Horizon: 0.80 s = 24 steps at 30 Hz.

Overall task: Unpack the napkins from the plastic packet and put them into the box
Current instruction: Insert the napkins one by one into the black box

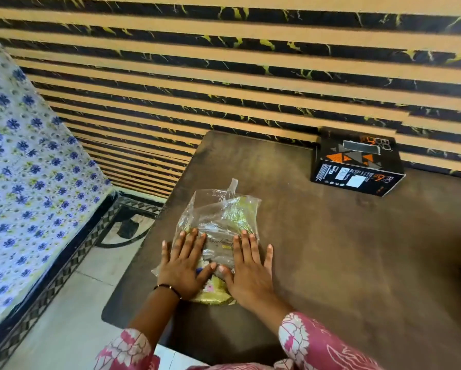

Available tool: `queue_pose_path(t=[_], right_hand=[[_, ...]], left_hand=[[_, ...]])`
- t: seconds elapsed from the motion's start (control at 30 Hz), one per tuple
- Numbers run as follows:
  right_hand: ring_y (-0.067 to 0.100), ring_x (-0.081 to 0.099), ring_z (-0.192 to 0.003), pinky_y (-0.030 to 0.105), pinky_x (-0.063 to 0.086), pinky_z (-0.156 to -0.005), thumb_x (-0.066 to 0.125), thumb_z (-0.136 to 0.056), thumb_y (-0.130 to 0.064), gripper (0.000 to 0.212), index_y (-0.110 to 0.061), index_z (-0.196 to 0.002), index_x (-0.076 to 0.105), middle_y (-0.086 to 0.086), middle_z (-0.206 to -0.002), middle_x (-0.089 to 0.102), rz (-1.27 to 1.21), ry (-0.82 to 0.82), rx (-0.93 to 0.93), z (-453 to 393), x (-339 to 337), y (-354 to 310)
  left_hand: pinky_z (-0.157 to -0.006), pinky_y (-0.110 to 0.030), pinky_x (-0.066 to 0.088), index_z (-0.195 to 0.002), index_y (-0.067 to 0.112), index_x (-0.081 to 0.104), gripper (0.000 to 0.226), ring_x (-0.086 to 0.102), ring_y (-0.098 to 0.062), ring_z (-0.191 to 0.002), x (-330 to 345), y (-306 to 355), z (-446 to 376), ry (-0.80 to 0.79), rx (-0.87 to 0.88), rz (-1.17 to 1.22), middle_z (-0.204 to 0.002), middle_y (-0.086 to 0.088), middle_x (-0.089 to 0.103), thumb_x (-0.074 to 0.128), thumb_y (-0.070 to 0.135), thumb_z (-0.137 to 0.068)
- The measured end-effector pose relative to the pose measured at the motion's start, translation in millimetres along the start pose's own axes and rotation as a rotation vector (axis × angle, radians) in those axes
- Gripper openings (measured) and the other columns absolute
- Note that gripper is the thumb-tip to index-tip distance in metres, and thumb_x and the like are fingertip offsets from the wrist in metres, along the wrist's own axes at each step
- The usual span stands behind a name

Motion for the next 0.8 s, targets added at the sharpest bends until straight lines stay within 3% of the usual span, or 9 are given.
queue_pose_path(t=[0.1,0.23,0.33,0.4,0.5,0.57,0.67,0.8], right_hand=[[0.016,-0.022,-0.14,0.053,-0.031,-0.099,0.017,-0.085,-0.06,0.077,-0.017,-0.147,-0.001,0.003,-0.158,-0.01,0.0,0.009,0.003,-7.9,0.5,-10.7],[0.021,0.016,-0.144,0.059,-0.009,-0.107,0.031,-0.084,-0.06,0.072,-0.017,-0.142,0.03,0.006,-0.155,0.025,0.021,0.016,0.069,-10.3,-2.1,-12.3],[0.022,-0.009,-0.145,0.059,-0.019,-0.108,0.031,-0.09,-0.054,0.066,-0.026,-0.147,0.01,0.0,-0.159,-0.008,-0.049,-0.01,0.007,-8.8,-6.9,-13.6],[0.021,-0.013,-0.145,0.058,-0.012,-0.111,0.032,-0.092,-0.049,0.06,-0.031,-0.146,0.014,-0.007,-0.157,-0.014,-0.194,0.013,-0.019,-7.2,-16.8,-10.8],[0.012,0.001,-0.143,0.049,0.012,-0.116,0.027,-0.087,-0.051,0.056,-0.035,-0.14,0.031,-0.015,-0.154,0.002,-0.5,0.142,-0.016,-0.8,-37.6,4.8],[0.01,0.012,-0.143,0.039,0.021,-0.115,0.029,-0.086,-0.052,0.054,-0.037,-0.138,0.036,-0.012,-0.154,0.016,-0.642,0.198,0.026,6.4,-47.7,27.9],[0.009,0.023,-0.14,0.031,0.024,-0.114,0.039,-0.087,-0.049,0.052,-0.031,-0.136,0.042,-0.009,-0.151,0.029,-0.702,0.267,0.15,14.2,-75.0,71.0],[0.009,0.026,-0.137,0.017,0.016,-0.108,0.049,-0.093,-0.021,0.043,-0.017,-0.135,0.044,0.001,-0.149,0.036,-0.709,0.339,0.302,16.6,-111.8,145.4]], left_hand=[[-0.109,-0.056,-0.015,-0.143,0.036,-0.007,0.096,-0.012,-0.019,-0.143,-3.9,-12.3,-13.7,-0.092,0.009,-0.038,-0.157,0.008,-0.006,-0.015,0.082,-0.059],[-0.107,-0.056,-0.019,-0.144,0.034,-0.007,0.097,-0.018,-0.018,-0.141,-7.2,-13.2,-18.5,-0.101,0.029,-0.041,-0.157,0.006,-0.007,-0.015,0.081,-0.06],[-0.105,-0.05,-0.024,-0.145,0.032,0.002,0.097,-0.02,-0.014,-0.137,-13.4,-7.5,-16.6,-0.071,0.071,-0.025,-0.158,0.004,0.002,-0.015,0.08,-0.062],[-0.107,-0.047,-0.023,-0.145,0.031,0.01,0.095,-0.016,-0.016,-0.139,-22.2,-3.3,-16.5,-0.049,0.088,-0.034,-0.157,0.002,0.008,-0.017,0.076,-0.066],[-0.114,-0.049,-0.008,-0.142,0.023,0.028,0.094,0.003,-0.024,-0.144,-40.6,9.7,-19.3,0.007,0.04,0.013,-0.154,-0.005,0.023,-0.014,0.071,-0.073],[-0.116,-0.05,0.006,-0.137,0.017,0.037,0.086,0.017,-0.028,-0.142,-53.0,29.4,-24.8,0.058,0.034,0.058,-0.149,-0.01,0.034,-0.002,0.067,-0.079],[-0.114,-0.051,0.021,-0.132,0.013,0.044,0.069,0.029,-0.032,-0.137,-65.4,75.4,-43.7,0.118,0.131,0.164,-0.141,-0.014,0.044,0.015,0.056,-0.085],[-0.108,-0.045,0.032,-0.131,0.008,0.043,0.064,0.037,-0.032,-0.131,-72.9,151.7,-76.4,0.086,0.25,0.404,-0.138,-0.015,0.046,0.025,0.052,-0.087]])
Point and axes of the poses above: each hand's wrist, its own z-axis away from the middle knuckle, its own x-axis out of the palm, y = z × x, the point moved 5 cm from there along -z, towards the middle knuckle
